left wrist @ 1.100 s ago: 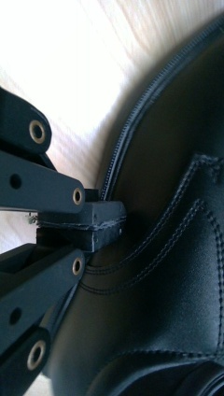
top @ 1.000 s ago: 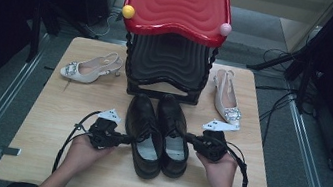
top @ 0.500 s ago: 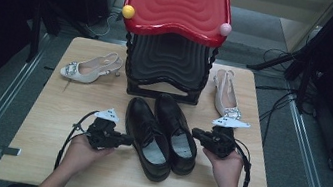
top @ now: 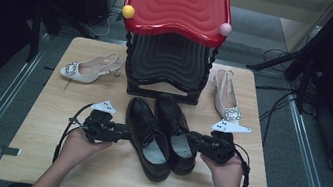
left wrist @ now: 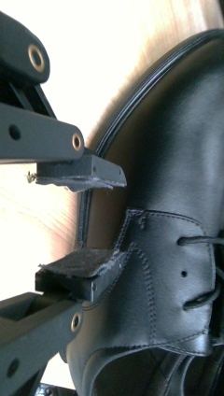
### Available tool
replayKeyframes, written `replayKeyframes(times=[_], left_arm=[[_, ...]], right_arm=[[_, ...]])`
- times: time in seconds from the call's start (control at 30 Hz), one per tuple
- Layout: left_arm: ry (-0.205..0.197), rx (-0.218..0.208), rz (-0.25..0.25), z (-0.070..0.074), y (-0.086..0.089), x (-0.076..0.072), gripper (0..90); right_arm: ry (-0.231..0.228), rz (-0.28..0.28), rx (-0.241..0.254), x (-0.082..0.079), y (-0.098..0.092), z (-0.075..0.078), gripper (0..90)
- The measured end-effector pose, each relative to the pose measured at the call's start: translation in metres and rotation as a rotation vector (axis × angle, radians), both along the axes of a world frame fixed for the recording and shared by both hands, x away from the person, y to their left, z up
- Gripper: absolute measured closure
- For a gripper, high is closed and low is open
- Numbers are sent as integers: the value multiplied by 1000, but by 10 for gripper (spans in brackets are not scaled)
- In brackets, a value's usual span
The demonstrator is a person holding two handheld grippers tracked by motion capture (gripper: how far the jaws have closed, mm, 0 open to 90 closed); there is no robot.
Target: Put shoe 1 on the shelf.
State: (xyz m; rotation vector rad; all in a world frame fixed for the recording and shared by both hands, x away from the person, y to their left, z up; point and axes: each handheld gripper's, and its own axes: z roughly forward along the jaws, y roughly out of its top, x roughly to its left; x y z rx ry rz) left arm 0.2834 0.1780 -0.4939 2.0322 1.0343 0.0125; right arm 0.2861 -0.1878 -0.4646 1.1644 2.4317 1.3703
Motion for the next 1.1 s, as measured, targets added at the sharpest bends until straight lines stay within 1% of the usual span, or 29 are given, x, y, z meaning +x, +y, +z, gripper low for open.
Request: replayKeyframes(times=[0.1, 0.2, 0.27, 0.4, 0.43, 0.5, 0.57, 0.67, 0.77, 0.8, 0.87, 0.9, 1.0, 1.03, 1.07, 1.1], left_arm=[[-5, -4, 5, 5, 1, 1, 537], [-10, 8, 13, 10, 1, 3, 504], [-13, 11, 15, 14, -1, 6, 493], [-31, 10, 8, 23, -4, 9, 489], [-34, 9, -2, 26, -5, 10, 488], [-49, 9, -1, 31, -6, 11, 488], [-56, -4, 2, 36, -7, 13, 487], [-68, -13, -4, 44, -8, 15, 487], [-72, -17, -16, 51, -11, 16, 483], [-75, -13, -18, 52, -12, 17, 482], [-74, -8, -29, 55, -13, 19, 480], [-73, -5, -32, 57, -14, 20, 479], [-77, -2, -35, 62, -15, 22, 475], [-82, 3, -35, 64, -16, 22, 474], [-84, 6, -42, 66, -15, 23, 474], [-86, 6, -38, 68, -16, 24, 473]], right_arm=[[-2, 20, 6, -3, 5, 0, 753], [10, 37, 9, -6, 10, -1, 739], [7, 51, 3, -8, 14, -2, 726], [13, 66, 12, -10, 22, -3, 693], [17, 68, 14, -10, 23, -3, 686], [17, 73, 4, -12, 28, -2, 670], [17, 81, -1, -12, 33, 0, 656], [16, 91, -36, -13, 44, 1, 628], [20, 111, -57, -14, 54, -1, 611], [14, 116, -58, -14, 56, -2, 613], [10, 113, -69, -15, 57, 0, 611], [12, 107, -66, -14, 56, 0, 612], [29, 88, -73, -14, 53, -2, 612], [26, 89, -84, -14, 53, -3, 612], [22, 89, -84, -15, 53, -3, 607], [17, 87, -86, -15, 54, -3, 601]])
